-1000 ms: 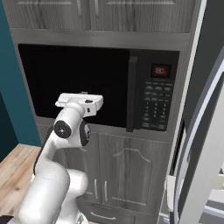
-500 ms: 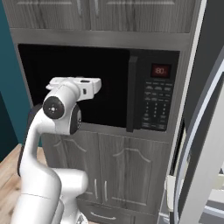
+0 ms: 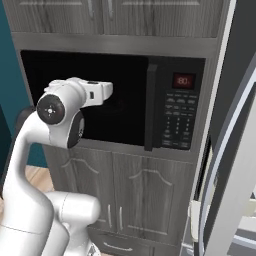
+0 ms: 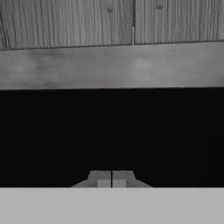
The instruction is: Transport the steak from the fridge to the microwave and turn on the microwave.
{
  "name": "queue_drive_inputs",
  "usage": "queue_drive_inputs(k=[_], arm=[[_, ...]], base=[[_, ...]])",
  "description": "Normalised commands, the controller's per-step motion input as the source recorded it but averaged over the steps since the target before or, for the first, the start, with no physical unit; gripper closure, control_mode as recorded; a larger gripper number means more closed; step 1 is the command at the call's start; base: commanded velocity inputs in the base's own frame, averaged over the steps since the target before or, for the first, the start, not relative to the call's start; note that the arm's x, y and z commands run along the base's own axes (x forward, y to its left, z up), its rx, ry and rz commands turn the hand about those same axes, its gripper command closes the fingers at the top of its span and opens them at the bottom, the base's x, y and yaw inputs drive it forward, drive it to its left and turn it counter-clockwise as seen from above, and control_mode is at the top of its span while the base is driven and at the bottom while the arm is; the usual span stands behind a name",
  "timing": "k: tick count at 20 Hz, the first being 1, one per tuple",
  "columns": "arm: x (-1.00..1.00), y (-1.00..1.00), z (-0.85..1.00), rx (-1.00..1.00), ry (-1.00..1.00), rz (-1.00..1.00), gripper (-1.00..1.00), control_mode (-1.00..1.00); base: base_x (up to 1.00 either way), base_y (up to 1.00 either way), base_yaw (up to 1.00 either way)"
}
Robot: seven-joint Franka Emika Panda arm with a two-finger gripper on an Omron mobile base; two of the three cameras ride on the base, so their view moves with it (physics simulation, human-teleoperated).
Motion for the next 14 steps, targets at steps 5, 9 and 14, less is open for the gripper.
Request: queue_drive_inputs(k=[5, 9, 14], arm=[[-0.03, -0.01, 0.01, 0.18, 0.09, 0.00, 1.00, -1.00], [0.00, 0.00, 0.00, 0.29, 0.06, -0.07, 1.00, -1.00], [0.00, 0.00, 0.00, 0.31, 0.12, -0.12, 1.00, -1.00]], base=[[0.00, 0.00, 0.00], [0.00, 0.00, 0.00], [0.00, 0.00, 0.00]])
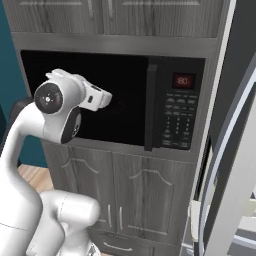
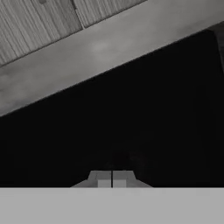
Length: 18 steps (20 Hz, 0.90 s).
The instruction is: Transport the steak from the fridge to the microwave and turn on the microwave.
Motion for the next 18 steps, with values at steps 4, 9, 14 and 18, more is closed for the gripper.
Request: queue_drive_inputs(k=[4, 9, 14, 18], arm=[[0.00, 0.00, 0.00, 0.27, 0.08, -0.11, 1.00, -1.00], [0.00, -0.02, -0.03, 0.23, 0.01, -0.09, 1.00, -1.00], [0.00, -0.11, -0.14, 0.22, 0.00, -0.08, 1.00, -1.00], [0.00, -0.06, -0.07, 0.24, 0.00, -0.05, 1.00, -1.00]], base=[[0.00, 0.00, 0.00], [0.00, 0.00, 0.00], [0.00, 0.00, 0.00], [0.00, 0.00, 0.00]])
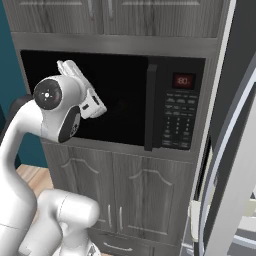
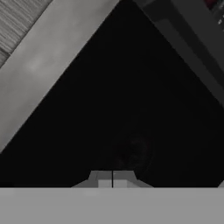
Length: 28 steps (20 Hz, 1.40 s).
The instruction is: Transport the steak from the fridge to the microwave and turn on the microwave.
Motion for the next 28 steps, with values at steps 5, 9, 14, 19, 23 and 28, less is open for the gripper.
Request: queue_drive_inputs(k=[5, 9, 14, 19, 23, 28], arm=[[0.00, -0.11, 0.00, 0.26, 0.01, -0.07, 1.00, -1.00], [0.00, -0.20, 0.00, 0.18, 0.04, -0.08, 1.00, -1.00], [0.00, -0.14, 0.00, 0.05, 0.00, -0.08, 1.00, -1.00], [-0.01, -0.18, 0.00, 0.03, 0.00, -0.03, 1.00, -1.00], [-0.01, -0.28, -0.08, 0.07, 0.00, 0.00, 1.00, -1.00], [-0.01, -0.25, -0.21, 0.12, 0.00, 0.00, 1.00, -1.00]], base=[[0.00, 0.00, 0.00], [0.00, 0.00, 0.00], [0.00, 0.00, 0.00], [0.00, 0.00, 0.00], [0.00, 0.00, 0.00], [0.00, 0.00, 0.00]])
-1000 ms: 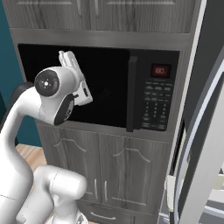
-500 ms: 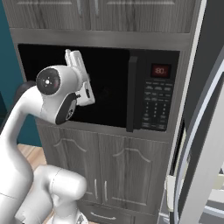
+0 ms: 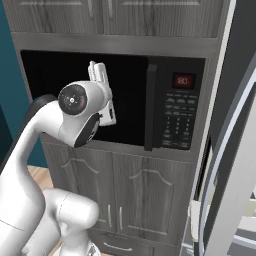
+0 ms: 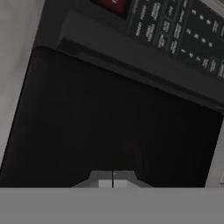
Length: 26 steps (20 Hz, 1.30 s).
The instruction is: Transport the steak from the fridge to the microwave and turn on the microwave.
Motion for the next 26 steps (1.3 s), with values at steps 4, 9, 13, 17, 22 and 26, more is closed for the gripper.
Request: queue_drive_inputs(k=[4, 9, 13, 17, 22, 26], arm=[[-0.05, -0.19, -0.23, 0.11, 0.00, 0.00, 1.00, -1.00], [-0.15, -0.22, -0.16, 0.10, 0.00, 0.00, 1.00, -1.00], [-0.18, -0.24, -0.16, 0.08, 0.00, -0.01, 1.00, -1.00], [-0.17, -0.12, -0.20, 0.03, 0.00, -0.03, 1.00, -1.00], [-0.16, -0.08, -0.15, 0.02, 0.00, -0.05, 1.00, -1.00], [-0.17, -0.13, -0.15, 0.03, 0.00, -0.05, 1.00, -1.00]], base=[[0.00, 0.00, 0.00], [0.00, 0.00, 0.00], [0.00, 0.00, 0.00], [0.00, 0.00, 0.00], [0.00, 0.00, 0.00], [0.00, 0.00, 0.00]])
